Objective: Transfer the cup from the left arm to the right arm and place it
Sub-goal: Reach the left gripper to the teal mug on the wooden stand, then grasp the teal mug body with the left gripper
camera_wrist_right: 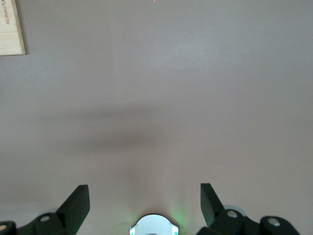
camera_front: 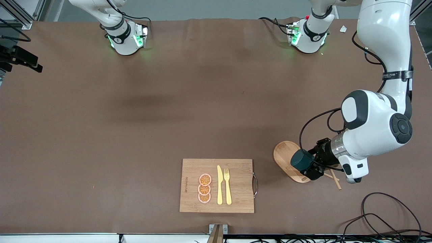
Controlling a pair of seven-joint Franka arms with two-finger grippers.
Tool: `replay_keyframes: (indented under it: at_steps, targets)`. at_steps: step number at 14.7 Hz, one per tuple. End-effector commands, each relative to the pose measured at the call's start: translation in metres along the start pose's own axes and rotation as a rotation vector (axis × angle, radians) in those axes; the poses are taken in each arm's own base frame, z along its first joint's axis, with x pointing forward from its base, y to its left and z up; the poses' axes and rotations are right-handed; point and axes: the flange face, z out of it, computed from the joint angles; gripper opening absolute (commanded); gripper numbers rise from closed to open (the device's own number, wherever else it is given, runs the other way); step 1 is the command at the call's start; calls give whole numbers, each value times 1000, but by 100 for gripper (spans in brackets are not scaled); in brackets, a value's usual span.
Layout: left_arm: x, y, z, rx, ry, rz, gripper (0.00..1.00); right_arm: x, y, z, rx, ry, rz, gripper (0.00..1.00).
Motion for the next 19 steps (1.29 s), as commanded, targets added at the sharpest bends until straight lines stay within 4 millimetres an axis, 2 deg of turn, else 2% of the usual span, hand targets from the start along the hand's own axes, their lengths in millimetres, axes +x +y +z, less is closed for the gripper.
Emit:
replay_keyframes:
  at_steps: [1, 2, 4, 5, 6, 7, 9, 13, 19]
  targets:
    - [4, 3, 4, -20, -1, 6, 100, -9, 2, 0, 6, 1, -5, 100]
    - [3, 3, 6, -18, -4, 7, 97, -9, 2, 0, 6, 1, -5, 100]
    - [1, 4, 5, -21, -4, 14, 71, -9, 3, 0, 6, 1, -2, 100]
    - [-3, 6, 5, -21, -5, 19, 62, -9, 3, 0, 6, 1, -2, 100]
    - [-7, 7, 2, -25, -7, 21, 55, -9, 3, 0, 6, 1, -3, 100]
    - [-15, 10, 1, -30, -19, 31, 53, -9, 3, 0, 6, 1, -3, 100]
    - [-28, 14, -6, -44, -38, 18, 53, -9, 3, 0, 6, 1, -3, 100]
    - [-60, 20, -34, -48, -84, -48, 53, -9, 3, -1, 6, 2, -2, 100]
    - [-92, 20, -67, -45, -176, -146, 54, -9, 2, -2, 6, 4, -2, 100]
